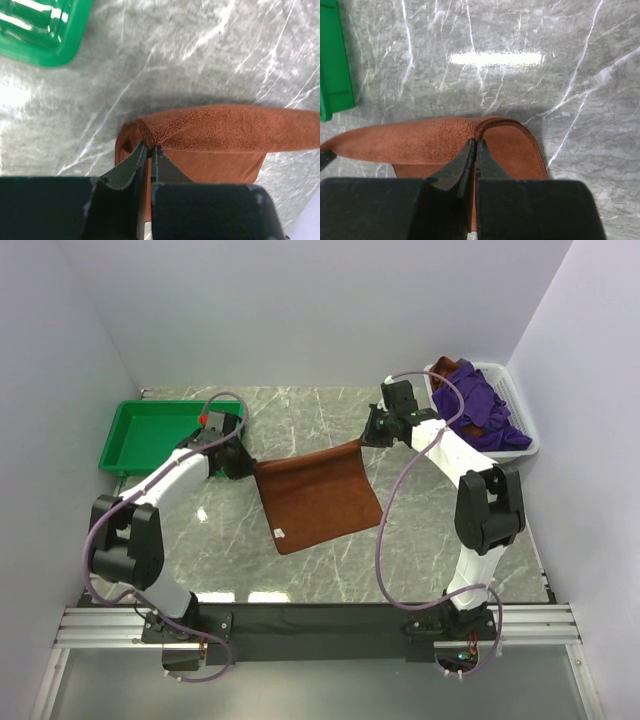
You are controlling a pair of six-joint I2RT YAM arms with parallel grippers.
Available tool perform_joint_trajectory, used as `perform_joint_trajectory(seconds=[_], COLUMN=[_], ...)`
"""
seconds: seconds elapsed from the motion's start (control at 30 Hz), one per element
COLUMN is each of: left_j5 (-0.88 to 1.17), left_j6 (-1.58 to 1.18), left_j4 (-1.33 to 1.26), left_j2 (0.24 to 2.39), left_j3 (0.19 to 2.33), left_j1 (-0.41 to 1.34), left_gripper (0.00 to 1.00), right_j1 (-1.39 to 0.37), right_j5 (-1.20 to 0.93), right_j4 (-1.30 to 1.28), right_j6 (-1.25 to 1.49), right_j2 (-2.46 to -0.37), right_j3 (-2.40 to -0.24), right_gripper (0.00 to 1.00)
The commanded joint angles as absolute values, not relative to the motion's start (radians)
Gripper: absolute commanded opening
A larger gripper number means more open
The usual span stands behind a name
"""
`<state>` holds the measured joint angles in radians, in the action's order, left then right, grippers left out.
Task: Fold and stack the towels
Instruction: Fold the towel
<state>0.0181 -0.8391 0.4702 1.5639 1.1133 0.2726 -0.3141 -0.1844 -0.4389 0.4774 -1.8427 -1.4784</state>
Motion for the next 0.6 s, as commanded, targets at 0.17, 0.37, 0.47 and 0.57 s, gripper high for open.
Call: perform_joint_trajectory(seconds=[0.17, 0.37, 0.47, 0.57], left_j5=[0.098, 0.132, 0.158, 0.161], left_j6=[-0.779, -0.792, -0.802, -0.814], left_j4=[0.5, 0.488, 0.474, 0.466], left_j2=[1.609, 1.605, 1.583, 1.552], left_j3=[1.247, 1.212, 1.177, 1.137], left_j1=[0.219, 0.216, 0.216, 0.216], left_gripper=[0.01, 0.01, 0.01, 0.01], right_j1=[-0.285, -0.282, -0.281, -0.278], right_j5=[-0.218, -0.248, -0.253, -0.25], right_j4=[-0.365, -0.364, -0.368, -0.364], right_j6=[0.483, 0.488, 0.48, 0.474], right_j2=[-1.853, -1.87, -1.858, -1.838], right_j3=[-1.476, -1.499, -1.483, -1.451], right_gripper=[0.0, 0.0, 0.0, 0.0])
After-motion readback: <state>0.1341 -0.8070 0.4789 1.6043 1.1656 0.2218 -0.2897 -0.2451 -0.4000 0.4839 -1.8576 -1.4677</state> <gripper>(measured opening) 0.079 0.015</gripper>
